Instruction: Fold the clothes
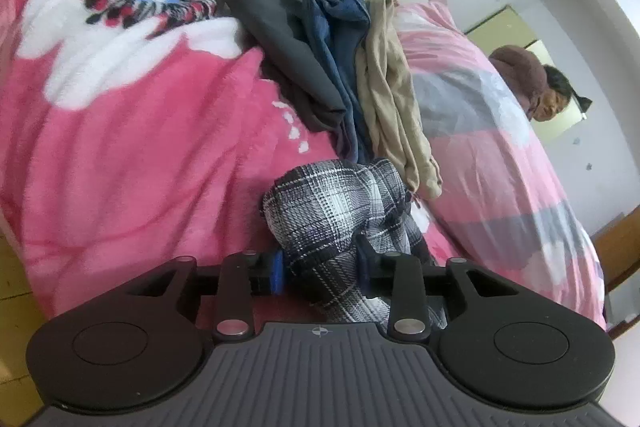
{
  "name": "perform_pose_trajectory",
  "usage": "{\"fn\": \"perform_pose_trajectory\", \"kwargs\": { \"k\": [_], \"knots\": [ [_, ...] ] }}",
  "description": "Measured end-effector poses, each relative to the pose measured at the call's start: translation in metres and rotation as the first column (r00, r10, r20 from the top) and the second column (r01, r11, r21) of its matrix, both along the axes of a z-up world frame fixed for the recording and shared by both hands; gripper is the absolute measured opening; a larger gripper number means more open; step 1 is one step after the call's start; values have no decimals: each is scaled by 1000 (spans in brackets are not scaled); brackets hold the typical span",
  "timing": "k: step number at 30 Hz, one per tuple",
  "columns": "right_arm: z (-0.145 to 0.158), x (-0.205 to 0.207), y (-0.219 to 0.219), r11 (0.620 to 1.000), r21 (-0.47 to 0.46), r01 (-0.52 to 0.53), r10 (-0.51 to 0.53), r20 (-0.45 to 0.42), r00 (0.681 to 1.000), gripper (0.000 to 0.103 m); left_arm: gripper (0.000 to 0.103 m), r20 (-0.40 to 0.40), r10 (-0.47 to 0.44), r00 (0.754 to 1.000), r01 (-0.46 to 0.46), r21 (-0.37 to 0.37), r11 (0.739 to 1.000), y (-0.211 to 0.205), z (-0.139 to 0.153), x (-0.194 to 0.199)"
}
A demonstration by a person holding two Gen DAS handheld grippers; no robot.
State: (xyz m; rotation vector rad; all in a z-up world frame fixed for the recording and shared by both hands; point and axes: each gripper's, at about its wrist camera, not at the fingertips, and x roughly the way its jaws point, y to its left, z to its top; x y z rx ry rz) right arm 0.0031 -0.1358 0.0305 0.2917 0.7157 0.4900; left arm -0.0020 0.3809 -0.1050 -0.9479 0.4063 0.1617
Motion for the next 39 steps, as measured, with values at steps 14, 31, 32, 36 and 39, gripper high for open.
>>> {"fn": "perform_pose_trajectory", "kwargs": {
  "k": [14, 31, 32, 36, 39],
  "knots": [
    [-32, 196, 254, 838, -249, -485, 521, 102, 847, 56, 54, 44, -62, 997, 48, 283, 958, 1, 18, -6],
    [-61, 94, 314, 493, -609, -622, 865, 266, 425, 5, 34, 168, -70, 983, -13, 452, 892, -20, -18, -25],
    [-62, 87, 313, 458, -625, -632, 885, 251, 393, 5, 34, 183, -68, 981, -18, 436, 900, -18, -20, -27],
    [-59, 76, 308, 389, -624, -677, 918, 204, 340, 4, 42, 207, -76, 975, -11, 393, 919, -13, -21, -34],
    [-51, 89, 299, 427, -607, -670, 898, 196, 394, 4, 50, 219, -85, 972, 4, 347, 938, -6, -18, -39]
  ]
}}
